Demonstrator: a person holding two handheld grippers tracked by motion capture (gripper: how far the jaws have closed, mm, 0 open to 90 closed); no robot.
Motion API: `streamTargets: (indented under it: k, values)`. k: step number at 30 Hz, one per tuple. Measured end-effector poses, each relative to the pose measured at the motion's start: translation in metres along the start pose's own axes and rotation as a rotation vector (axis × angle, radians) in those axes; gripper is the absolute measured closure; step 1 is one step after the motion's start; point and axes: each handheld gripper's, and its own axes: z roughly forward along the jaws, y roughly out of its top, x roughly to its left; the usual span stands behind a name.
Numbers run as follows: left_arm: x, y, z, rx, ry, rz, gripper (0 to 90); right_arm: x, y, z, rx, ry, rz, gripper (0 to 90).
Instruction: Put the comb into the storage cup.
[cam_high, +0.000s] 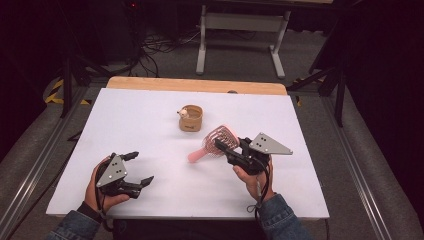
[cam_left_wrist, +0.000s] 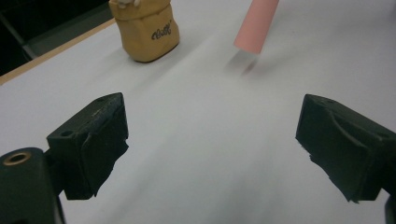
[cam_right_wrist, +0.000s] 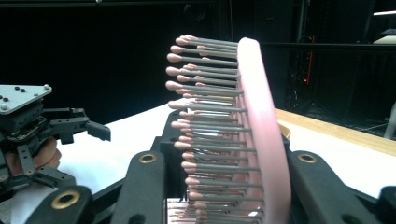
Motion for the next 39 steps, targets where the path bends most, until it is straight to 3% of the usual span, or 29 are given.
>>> streamTargets:
  k: [7,18,25,39]
  values:
    - [0.005,-0.007,-0.01,-0.009,0.006,-0.027,9.5,-0.004,0.002,-0.001,-0.004,-0.022,-0.01,63.3]
    - [0.004,-0.008,-0.013,-0.009,0.004,-0.016,7.5,-0.014,0.008,0.0,0.001,-0.069,-0.045,63.3]
    - [0.004,-0.009,-0.013,-0.01,0.01,-0.021,7.0,-0.026,0.023,0.0,0.012,-0.111,-0.081,63.4]
    - [0.006,-0.009,-0.013,-0.024,0.003,-0.028,7.0,-0.029,0.053,0.016,0.028,-0.144,-0.159,63.4]
